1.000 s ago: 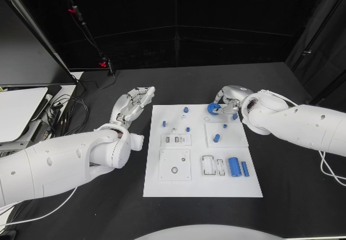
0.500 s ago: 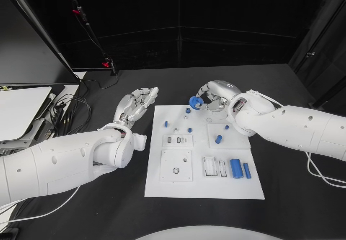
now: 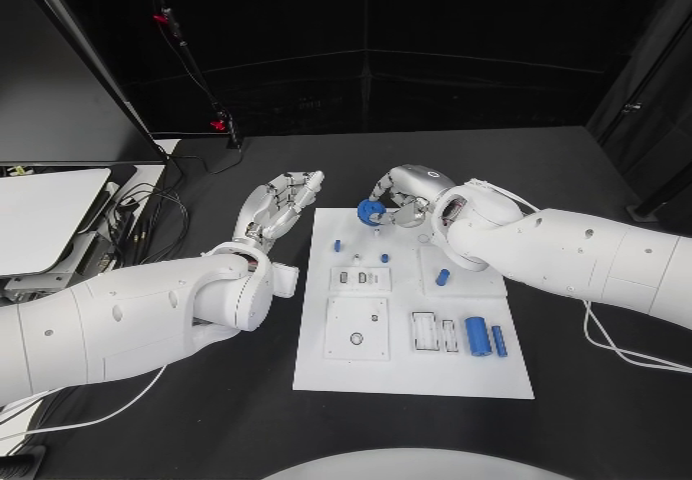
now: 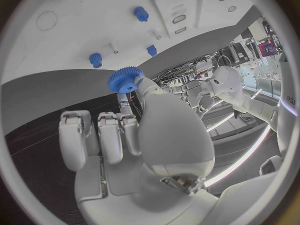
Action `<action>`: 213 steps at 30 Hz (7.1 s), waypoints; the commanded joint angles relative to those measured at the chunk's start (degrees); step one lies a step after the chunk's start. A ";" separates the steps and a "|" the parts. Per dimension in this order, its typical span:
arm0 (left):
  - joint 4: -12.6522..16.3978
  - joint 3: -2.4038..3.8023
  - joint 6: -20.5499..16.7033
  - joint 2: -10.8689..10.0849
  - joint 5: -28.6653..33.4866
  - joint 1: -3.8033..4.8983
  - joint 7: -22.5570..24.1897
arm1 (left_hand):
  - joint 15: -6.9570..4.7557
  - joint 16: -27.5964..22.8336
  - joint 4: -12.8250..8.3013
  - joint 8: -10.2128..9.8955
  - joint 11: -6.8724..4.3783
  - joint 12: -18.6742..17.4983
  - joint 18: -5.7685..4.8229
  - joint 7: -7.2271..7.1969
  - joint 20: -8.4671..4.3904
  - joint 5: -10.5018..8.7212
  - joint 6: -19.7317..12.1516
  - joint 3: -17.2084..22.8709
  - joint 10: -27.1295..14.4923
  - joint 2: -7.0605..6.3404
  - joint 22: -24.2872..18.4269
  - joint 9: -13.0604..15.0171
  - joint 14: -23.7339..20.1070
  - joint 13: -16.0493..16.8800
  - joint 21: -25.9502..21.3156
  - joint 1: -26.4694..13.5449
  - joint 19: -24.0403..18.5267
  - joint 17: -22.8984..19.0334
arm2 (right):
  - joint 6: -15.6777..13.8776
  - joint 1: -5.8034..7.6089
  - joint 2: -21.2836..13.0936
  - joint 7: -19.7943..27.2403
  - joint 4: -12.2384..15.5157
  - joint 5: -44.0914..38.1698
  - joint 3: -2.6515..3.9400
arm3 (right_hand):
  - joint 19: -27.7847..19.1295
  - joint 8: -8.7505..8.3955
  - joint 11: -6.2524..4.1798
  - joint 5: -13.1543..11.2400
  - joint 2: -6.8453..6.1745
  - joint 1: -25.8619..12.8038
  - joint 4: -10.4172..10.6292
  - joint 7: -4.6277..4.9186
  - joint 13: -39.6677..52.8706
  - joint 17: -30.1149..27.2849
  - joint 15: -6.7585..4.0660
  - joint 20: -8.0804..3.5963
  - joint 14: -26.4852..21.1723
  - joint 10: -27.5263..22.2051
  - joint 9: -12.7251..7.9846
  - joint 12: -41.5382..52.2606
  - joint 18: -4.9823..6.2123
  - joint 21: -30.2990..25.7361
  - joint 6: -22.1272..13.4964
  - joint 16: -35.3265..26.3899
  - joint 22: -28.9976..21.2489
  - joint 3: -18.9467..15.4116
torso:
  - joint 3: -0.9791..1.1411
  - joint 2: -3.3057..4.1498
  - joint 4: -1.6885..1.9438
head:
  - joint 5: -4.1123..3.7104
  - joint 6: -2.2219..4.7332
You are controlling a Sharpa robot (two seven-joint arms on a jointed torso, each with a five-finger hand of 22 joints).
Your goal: Assemble the parts on the task board
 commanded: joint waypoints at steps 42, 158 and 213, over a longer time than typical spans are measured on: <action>-0.13 0.06 0.12 -0.11 -0.38 0.08 14.77 | 0.28 0.09 -0.09 -0.31 0.07 0.07 0.57 8.13 0.20 0.47 0.36 -0.50 0.33 0.77 0.06 0.00 0.17 -0.06 0.38 0.16 -0.08 -0.02 | 11.33 -0.79 2.75 -5.47 -3.38 -3.55 0.00 | 5.86 -2.15 0.73 -0.98 -0.67 1.02 -1.66 -1.60 15.08 15.10 0.16 0.06 6.16 5.97 2.18 0.14 -0.42 0.19 4.78 0.14 15.10 -0.13 | 0.00 -0.06 -0.08 | -0.51 -0.39; -0.85 0.05 0.42 -0.88 -0.37 -0.26 14.47 | 0.36 0.12 -0.14 -0.35 0.09 0.10 0.58 8.13 0.29 0.74 0.51 -0.73 0.48 1.17 0.13 0.02 0.34 -0.04 0.61 0.57 0.00 0.00 | 2.77 -4.62 -22.54 6.97 1.19 13.10 -0.16 | 5.86 -6.76 -2.89 -11.71 -2.00 2.44 3.38 -4.68 15.08 15.10 -2.71 -2.51 6.16 5.97 1.85 0.14 -0.42 0.19 -5.48 0.14 15.10 -6.43 | -0.23 -0.23 -0.42 | -5.80 0.20; -0.86 0.05 0.46 -0.94 -0.37 -0.45 14.33 | 0.38 0.11 -0.13 -0.39 0.09 0.11 0.59 8.13 0.33 0.83 0.56 -0.88 0.54 1.32 0.13 0.01 0.40 -0.04 0.65 0.75 -0.05 0.00 | -6.46 -4.87 -21.05 9.57 2.56 12.66 -0.13 | 5.86 -4.06 -2.08 -10.20 2.10 5.20 0.86 -4.60 15.08 15.10 -2.06 -2.20 6.16 5.97 2.87 0.14 -0.42 0.19 8.53 0.14 15.10 -4.71 | -0.25 -0.27 -0.43 | -4.80 -0.23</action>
